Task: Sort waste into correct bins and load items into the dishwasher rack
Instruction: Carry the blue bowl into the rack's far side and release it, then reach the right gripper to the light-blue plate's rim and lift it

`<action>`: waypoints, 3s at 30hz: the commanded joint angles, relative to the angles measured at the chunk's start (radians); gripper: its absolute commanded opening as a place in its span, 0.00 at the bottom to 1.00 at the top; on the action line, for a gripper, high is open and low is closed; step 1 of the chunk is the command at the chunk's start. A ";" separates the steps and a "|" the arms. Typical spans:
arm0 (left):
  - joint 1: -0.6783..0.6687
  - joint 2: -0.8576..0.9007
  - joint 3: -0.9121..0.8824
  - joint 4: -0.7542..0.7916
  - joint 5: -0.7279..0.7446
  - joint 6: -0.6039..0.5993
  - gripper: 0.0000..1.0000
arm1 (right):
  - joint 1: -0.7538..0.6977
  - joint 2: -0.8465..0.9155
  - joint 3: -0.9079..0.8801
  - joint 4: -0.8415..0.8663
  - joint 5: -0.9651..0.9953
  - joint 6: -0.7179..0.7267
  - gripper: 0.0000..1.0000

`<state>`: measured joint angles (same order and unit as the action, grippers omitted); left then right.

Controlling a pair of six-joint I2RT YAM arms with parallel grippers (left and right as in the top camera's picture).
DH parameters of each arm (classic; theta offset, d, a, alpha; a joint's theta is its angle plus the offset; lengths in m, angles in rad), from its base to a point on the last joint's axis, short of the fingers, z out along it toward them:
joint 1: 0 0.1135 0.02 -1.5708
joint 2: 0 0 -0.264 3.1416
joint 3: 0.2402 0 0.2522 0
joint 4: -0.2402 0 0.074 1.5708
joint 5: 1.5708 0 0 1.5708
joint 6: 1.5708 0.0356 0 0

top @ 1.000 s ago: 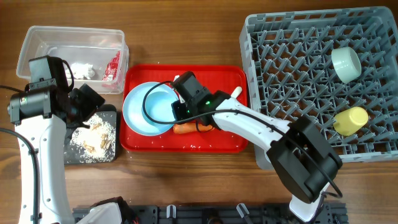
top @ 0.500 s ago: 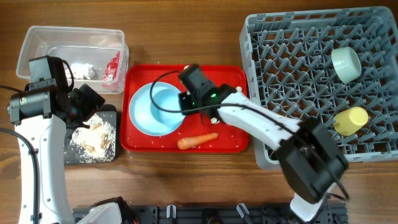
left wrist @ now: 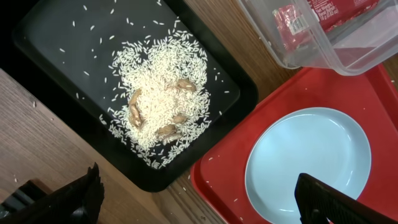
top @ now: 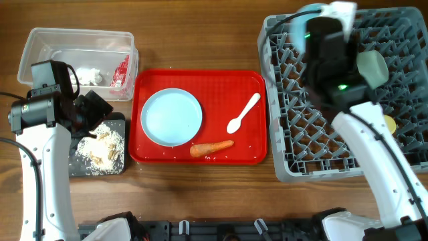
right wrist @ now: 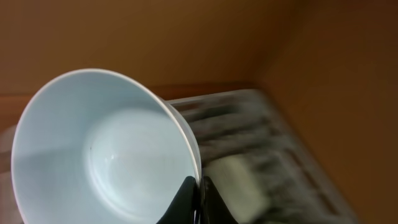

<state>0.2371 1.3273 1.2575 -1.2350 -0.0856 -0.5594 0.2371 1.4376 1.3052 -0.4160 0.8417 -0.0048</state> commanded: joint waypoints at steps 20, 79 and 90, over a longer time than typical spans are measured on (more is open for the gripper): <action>0.005 -0.005 0.003 0.000 -0.011 -0.006 1.00 | -0.090 0.418 0.011 -0.117 0.294 0.069 0.04; 0.005 -0.005 0.003 0.000 0.015 -0.006 1.00 | 0.405 0.636 0.016 0.004 -1.130 0.530 0.04; 0.005 -0.005 0.003 0.000 0.017 -0.006 1.00 | 0.203 0.188 0.020 -0.021 -0.981 0.367 0.04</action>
<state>0.2371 1.3273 1.2575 -1.2350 -0.0776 -0.5594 0.5278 1.8648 1.3151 -0.4232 -0.2588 0.4725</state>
